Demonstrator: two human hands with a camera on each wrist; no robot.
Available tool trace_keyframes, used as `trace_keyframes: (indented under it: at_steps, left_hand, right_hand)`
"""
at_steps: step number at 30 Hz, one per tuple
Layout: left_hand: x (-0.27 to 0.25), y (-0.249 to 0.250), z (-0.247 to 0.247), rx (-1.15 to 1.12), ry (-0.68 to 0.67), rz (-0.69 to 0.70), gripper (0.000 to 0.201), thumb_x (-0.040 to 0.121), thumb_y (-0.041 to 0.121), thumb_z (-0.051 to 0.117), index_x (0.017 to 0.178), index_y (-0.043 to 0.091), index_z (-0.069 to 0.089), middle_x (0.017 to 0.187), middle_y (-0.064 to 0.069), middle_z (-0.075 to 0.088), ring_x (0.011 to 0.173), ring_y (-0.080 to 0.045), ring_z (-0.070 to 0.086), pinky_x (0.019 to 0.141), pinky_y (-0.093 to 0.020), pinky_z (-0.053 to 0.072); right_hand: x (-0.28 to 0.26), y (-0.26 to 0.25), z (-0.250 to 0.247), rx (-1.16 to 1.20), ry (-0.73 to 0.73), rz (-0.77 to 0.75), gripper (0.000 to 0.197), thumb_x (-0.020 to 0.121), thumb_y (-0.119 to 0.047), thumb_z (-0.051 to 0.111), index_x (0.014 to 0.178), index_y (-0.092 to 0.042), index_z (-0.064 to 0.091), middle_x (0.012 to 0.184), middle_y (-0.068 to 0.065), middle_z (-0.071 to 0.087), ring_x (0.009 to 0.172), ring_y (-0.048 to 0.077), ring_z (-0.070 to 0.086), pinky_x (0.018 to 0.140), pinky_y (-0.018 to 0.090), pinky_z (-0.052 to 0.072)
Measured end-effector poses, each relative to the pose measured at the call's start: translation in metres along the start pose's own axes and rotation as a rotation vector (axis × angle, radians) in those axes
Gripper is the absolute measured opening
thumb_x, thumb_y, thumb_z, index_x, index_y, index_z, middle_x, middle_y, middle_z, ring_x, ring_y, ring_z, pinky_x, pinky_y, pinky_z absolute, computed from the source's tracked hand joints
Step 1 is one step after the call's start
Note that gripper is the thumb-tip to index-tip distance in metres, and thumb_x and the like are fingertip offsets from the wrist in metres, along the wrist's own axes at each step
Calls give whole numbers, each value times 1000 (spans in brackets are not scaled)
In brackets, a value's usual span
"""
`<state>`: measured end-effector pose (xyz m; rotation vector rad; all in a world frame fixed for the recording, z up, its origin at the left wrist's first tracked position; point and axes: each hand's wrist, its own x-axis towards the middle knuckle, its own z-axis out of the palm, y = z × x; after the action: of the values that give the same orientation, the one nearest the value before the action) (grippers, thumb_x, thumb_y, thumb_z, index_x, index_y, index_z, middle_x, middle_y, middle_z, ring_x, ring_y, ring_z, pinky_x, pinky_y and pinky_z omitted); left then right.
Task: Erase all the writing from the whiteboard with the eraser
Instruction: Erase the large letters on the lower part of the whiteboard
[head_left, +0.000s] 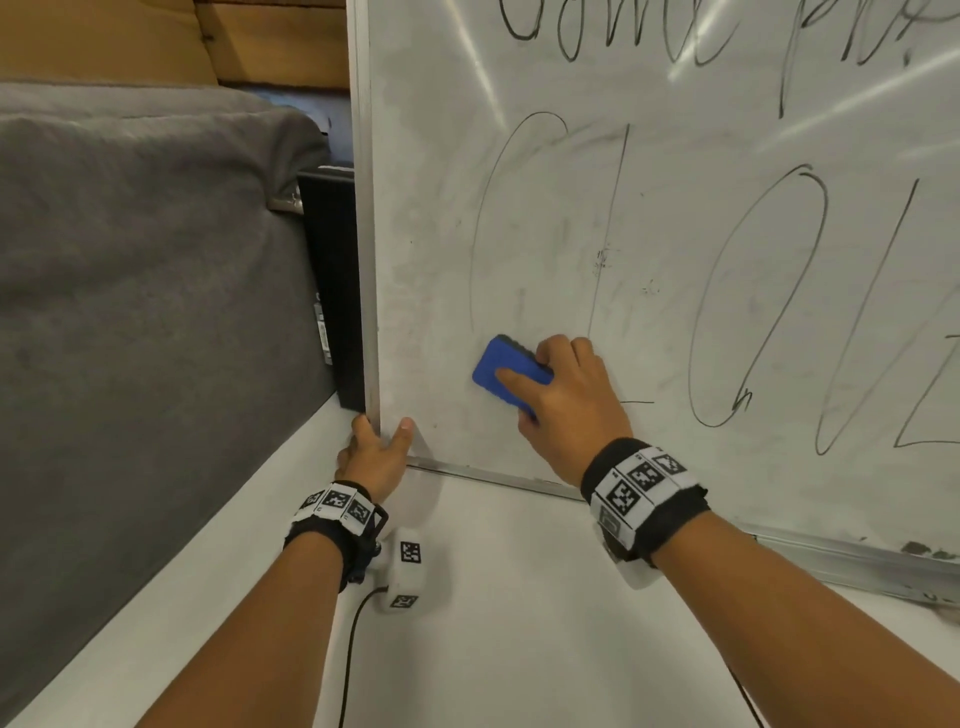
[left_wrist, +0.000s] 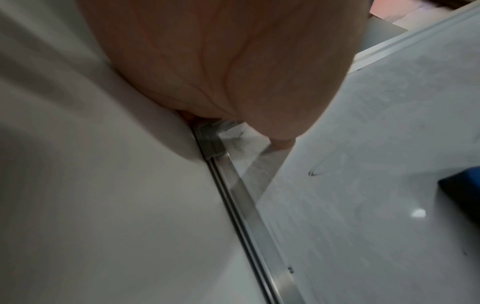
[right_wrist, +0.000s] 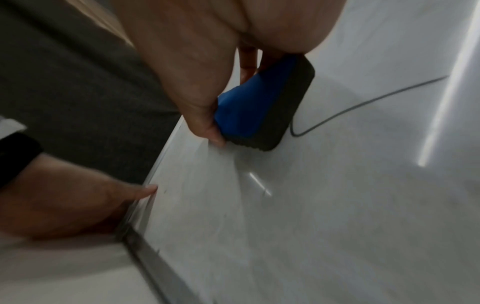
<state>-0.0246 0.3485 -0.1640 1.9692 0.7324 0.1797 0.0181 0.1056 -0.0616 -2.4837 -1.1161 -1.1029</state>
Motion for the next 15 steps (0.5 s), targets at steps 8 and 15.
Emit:
trace_keyframes:
  at_steps: [8,15]
  left_hand:
    - [-39,37,-4,-70,423,225,54,85,28,71,126,21,37,128,-15,40,112,-33,42,85,-37,36]
    - [-73,59,23,475,-128,645,16,88,32,65,81,23,54,71,2,57,66,-18,58,62,-33,53]
  right_hand:
    - [-36,7,8,24,-122,-31,48,64,-2,79,108,-18,70,98,13,51,85,33,48,67,44,47]
    - [-47,31,-18,-17,-85,78,45,66,-3,74,107,-19,67,96,11,48,86,30,44,68,39,43]
